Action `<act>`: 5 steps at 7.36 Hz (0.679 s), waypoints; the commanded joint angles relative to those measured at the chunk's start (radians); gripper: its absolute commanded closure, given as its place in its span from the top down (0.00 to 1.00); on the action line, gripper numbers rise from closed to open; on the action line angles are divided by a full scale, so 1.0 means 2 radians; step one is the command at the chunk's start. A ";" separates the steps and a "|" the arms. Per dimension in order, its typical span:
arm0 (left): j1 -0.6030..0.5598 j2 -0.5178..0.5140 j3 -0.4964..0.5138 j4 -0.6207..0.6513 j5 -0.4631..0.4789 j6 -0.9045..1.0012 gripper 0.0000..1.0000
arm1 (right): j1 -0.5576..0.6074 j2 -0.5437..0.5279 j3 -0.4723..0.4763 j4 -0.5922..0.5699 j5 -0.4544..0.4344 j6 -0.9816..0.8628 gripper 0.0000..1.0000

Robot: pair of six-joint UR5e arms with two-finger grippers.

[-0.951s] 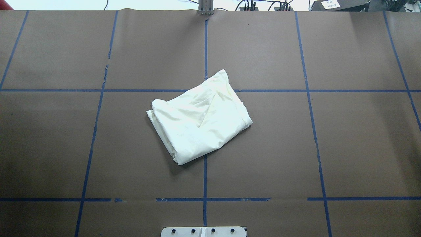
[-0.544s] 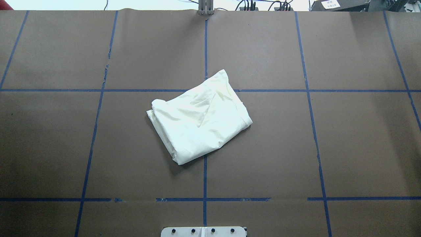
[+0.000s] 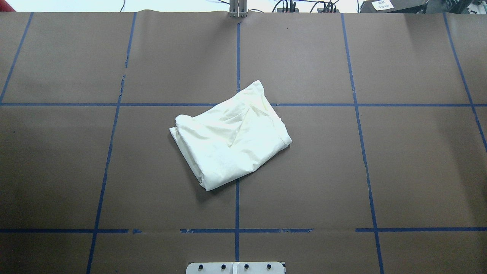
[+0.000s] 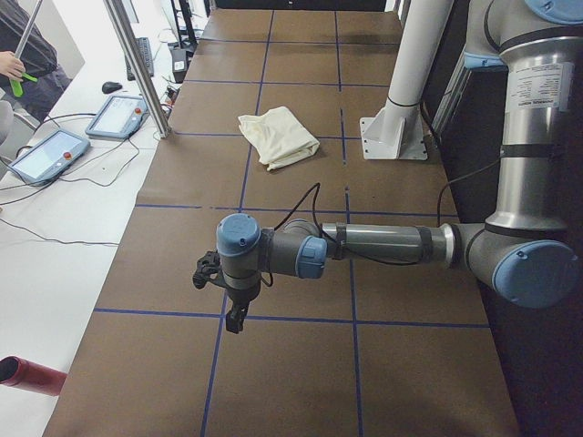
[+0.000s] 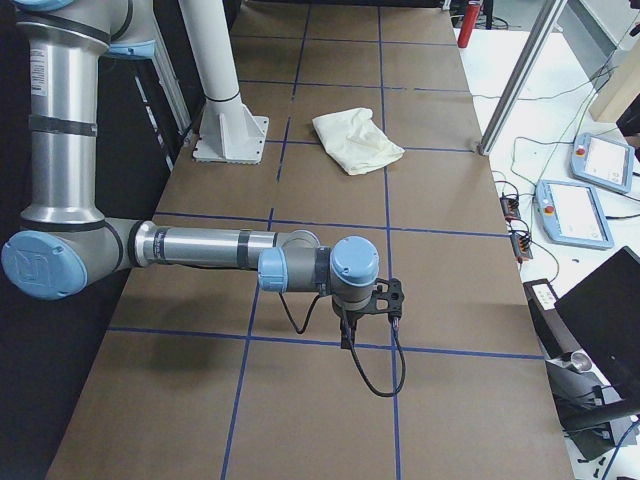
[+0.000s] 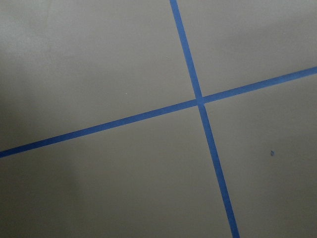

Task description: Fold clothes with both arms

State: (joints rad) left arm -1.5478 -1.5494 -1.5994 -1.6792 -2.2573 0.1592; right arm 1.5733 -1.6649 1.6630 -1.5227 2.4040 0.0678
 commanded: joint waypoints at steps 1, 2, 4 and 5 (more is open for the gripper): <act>0.000 0.001 0.004 0.001 0.000 -0.001 1.00 | -0.001 0.001 0.000 0.000 0.000 0.000 1.00; 0.000 0.001 0.005 0.001 0.000 -0.008 1.00 | -0.001 0.002 0.000 0.000 0.000 0.000 1.00; 0.000 0.000 0.001 -0.001 -0.018 -0.096 1.00 | -0.001 0.002 0.000 0.000 0.001 0.000 1.00; 0.001 0.000 0.003 -0.002 -0.018 -0.096 1.00 | -0.001 0.003 0.000 0.000 0.001 0.000 1.00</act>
State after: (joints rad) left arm -1.5470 -1.5491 -1.5946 -1.6809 -2.2830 -0.0051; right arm 1.5723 -1.6610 1.6628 -1.5217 2.4051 0.0675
